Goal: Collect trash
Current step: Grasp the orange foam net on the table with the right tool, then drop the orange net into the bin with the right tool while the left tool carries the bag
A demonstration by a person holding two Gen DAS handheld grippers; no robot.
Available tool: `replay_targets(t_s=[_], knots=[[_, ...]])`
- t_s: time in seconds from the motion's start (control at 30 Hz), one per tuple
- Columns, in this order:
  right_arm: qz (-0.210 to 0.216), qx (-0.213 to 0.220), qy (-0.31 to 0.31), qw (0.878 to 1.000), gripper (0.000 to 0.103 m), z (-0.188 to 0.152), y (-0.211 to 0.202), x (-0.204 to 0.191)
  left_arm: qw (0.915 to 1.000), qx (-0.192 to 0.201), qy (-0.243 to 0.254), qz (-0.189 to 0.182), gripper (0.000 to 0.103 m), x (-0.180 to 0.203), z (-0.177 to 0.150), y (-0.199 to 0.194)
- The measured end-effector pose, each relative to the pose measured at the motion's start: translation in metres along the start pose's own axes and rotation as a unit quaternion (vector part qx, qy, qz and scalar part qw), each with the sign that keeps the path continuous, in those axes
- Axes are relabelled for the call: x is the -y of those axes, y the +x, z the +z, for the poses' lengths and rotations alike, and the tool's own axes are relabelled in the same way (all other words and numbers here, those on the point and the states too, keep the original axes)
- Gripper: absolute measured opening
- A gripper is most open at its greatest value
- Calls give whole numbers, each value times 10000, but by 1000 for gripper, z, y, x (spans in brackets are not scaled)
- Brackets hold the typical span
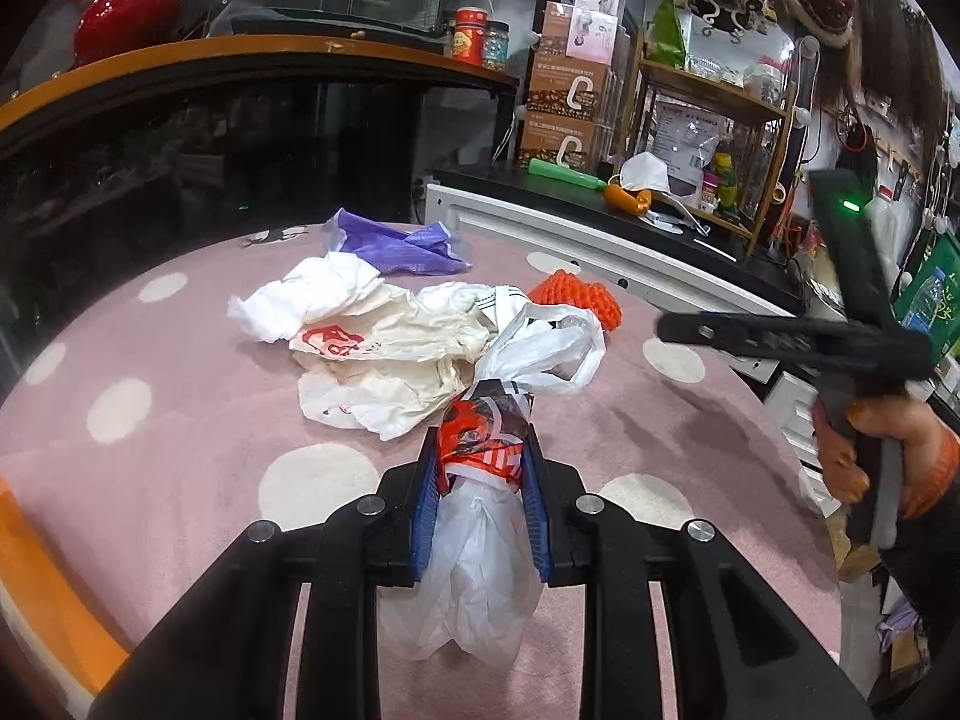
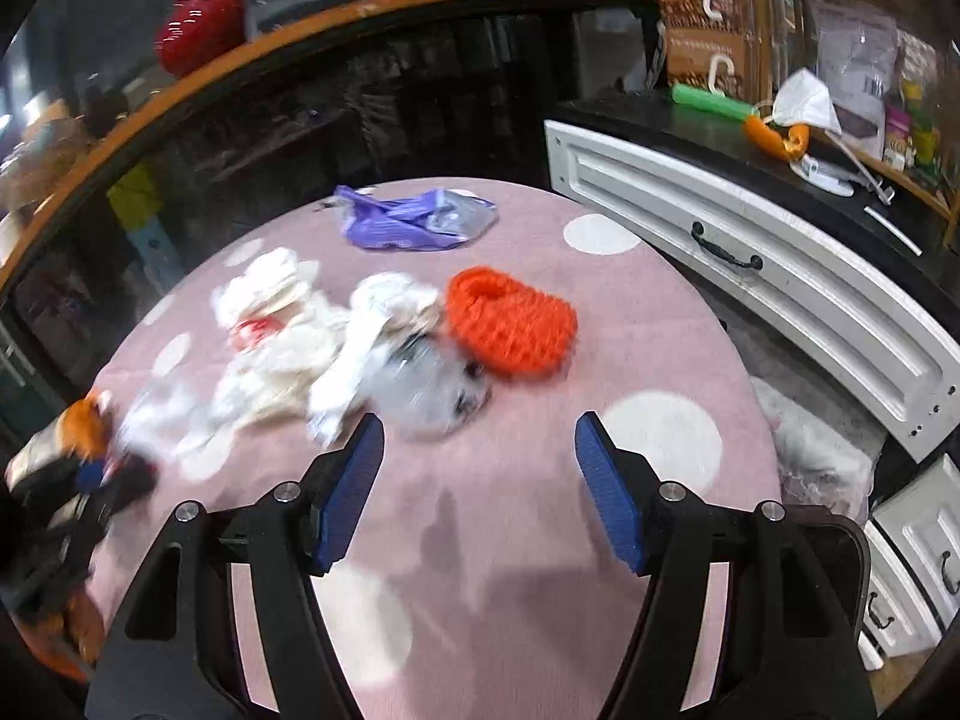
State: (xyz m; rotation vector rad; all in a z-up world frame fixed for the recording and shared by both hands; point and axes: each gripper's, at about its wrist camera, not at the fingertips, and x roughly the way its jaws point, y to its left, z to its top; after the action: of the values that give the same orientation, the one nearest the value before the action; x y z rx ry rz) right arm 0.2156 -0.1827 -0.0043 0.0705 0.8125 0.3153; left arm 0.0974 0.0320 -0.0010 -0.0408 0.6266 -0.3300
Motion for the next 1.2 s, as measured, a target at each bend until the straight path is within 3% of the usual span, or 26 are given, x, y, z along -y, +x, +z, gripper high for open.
replay_targets(t_s=[0.17, 0.3, 0.33, 0.37, 0.47, 0.77, 1.2], knots=[[111, -162, 668, 9976, 62, 32, 41, 18, 10000, -26, -80, -25, 25, -7, -3, 1], [61, -335, 779, 9964, 59, 41, 69, 20, 9997, -43, -194, -168, 25, -11, -4, 1], [15, -422, 750, 9963, 51, 41, 77, 20, 9995, -68, -230, -204, 25, -12, -5, 2], [16, -476, 738, 9961, 34, 40, 81, 19, 9994, -97, -241, -212, 25, -11, -6, 3], [-14, -450, 720, 9964, 12, 36, 81, 22, 9994, -143, -236, -214, 25, -10, -8, 5], [-154, 132, 635, 9978, 11, 10, 15, 36, 9992, -172, -221, -301, 25, -6, -11, 8], [-134, 424, 782, 9959, 11, -75, -89, 75, 9994, -34, 1, -345, 25, 15, -10, 5]])
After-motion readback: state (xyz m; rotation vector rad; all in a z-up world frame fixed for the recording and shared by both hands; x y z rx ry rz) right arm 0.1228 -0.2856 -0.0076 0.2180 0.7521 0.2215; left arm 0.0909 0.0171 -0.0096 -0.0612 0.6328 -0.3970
